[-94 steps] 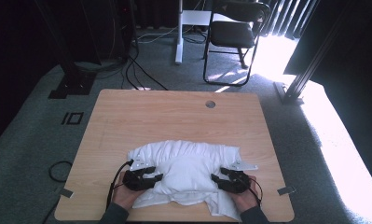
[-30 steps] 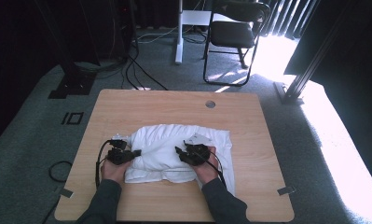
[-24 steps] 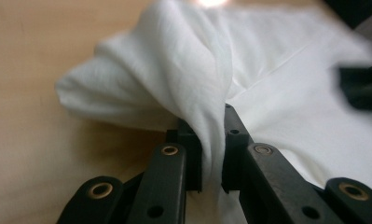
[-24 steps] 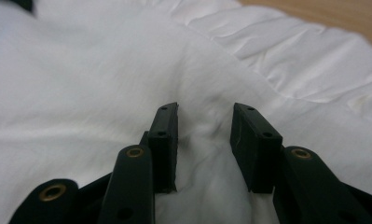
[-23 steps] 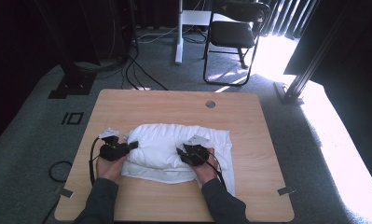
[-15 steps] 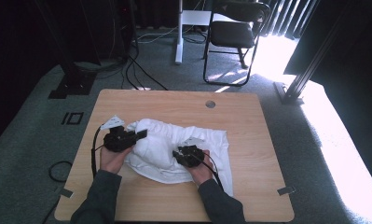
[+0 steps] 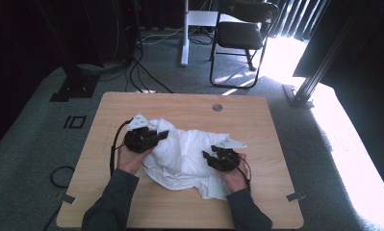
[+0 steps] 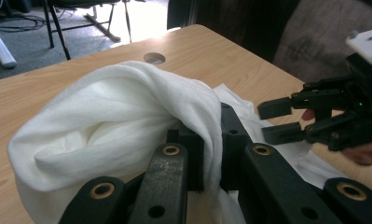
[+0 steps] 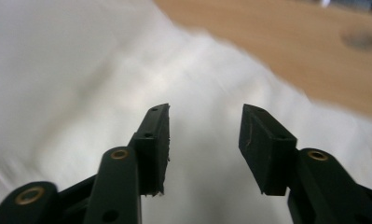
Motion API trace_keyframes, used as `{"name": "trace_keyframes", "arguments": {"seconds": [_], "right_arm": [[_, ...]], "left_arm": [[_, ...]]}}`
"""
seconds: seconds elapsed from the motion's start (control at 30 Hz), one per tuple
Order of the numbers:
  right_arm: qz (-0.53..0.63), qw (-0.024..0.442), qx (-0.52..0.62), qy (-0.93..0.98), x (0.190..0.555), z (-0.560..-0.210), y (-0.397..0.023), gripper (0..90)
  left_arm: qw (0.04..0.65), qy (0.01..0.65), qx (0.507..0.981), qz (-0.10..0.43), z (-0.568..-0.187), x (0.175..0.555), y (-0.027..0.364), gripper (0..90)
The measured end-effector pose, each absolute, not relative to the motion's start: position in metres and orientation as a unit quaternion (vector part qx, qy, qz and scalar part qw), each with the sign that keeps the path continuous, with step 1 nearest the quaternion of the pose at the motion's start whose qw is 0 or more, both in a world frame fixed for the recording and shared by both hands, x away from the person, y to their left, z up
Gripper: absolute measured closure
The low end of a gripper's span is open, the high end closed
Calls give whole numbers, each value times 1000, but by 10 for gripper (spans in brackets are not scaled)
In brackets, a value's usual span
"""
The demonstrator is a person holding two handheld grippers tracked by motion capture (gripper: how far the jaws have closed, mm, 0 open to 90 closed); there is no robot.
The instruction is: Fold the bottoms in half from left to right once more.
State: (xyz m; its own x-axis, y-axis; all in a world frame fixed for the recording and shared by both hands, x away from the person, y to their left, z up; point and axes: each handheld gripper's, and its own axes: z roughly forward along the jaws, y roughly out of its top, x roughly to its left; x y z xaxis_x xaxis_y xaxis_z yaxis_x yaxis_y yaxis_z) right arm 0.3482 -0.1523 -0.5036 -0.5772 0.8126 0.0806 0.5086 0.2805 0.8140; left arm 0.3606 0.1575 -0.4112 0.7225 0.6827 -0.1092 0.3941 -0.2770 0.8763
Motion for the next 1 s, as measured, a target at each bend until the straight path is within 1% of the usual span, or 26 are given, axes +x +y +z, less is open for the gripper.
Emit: {"name": "trace_keyframes", "arguments": {"seconds": [0.07, 0.17, 0.27, 0.37, 0.4, 0.43, 0.5, 0.6, 0.63, 0.67, 0.7, 0.77, 0.87, 1.0], "right_arm": [[392, 159, 432, 797, 350, -522, -160, 558], [398, 133, 441, 793, 352, -548, -154, 597], [420, 114, 447, 781, 354, -553, -147, 604], [426, 96, 435, 787, 357, -554, -137, 600], [430, 89, 430, 789, 358, -554, -136, 589], [434, 84, 428, 788, 358, -554, -136, 559], [444, 90, 436, 778, 356, -549, -144, 463], [470, 120, 464, 741, 354, -533, -175, 439], [470, 120, 464, 741, 354, -533, -175, 439], [480, 135, 483, 720, 355, -525, -192, 431], [498, 135, 497, 698, 357, -517, -212, 421], [511, 144, 500, 684, 356, -508, -225, 410], [539, 137, 489, 672, 355, -495, -232, 386], [557, 132, 456, 681, 355, -480, -221, 357]], "left_arm": [[496, 338, 787, 144, -409, 361, 151, 854], [496, 320, 794, 143, -405, 363, 134, 854], [493, 301, 805, 139, -402, 367, 110, 853], [485, 284, 816, 132, -408, 373, 82, 853], [483, 278, 820, 127, -412, 374, 72, 853], [477, 275, 826, 122, -419, 376, 63, 853], [465, 268, 837, 110, -436, 379, 47, 851], [460, 262, 845, 83, -466, 381, 29, 847], [460, 262, 845, 83, -466, 381, 29, 840], [455, 263, 847, 79, -473, 381, 24, 840], [453, 261, 850, 72, -485, 381, 19, 817], [451, 262, 851, 62, -495, 381, 16, 785], [454, 262, 850, 58, -499, 381, 15, 727], [455, 256, 851, 61, -499, 378, 14, 673]]}}
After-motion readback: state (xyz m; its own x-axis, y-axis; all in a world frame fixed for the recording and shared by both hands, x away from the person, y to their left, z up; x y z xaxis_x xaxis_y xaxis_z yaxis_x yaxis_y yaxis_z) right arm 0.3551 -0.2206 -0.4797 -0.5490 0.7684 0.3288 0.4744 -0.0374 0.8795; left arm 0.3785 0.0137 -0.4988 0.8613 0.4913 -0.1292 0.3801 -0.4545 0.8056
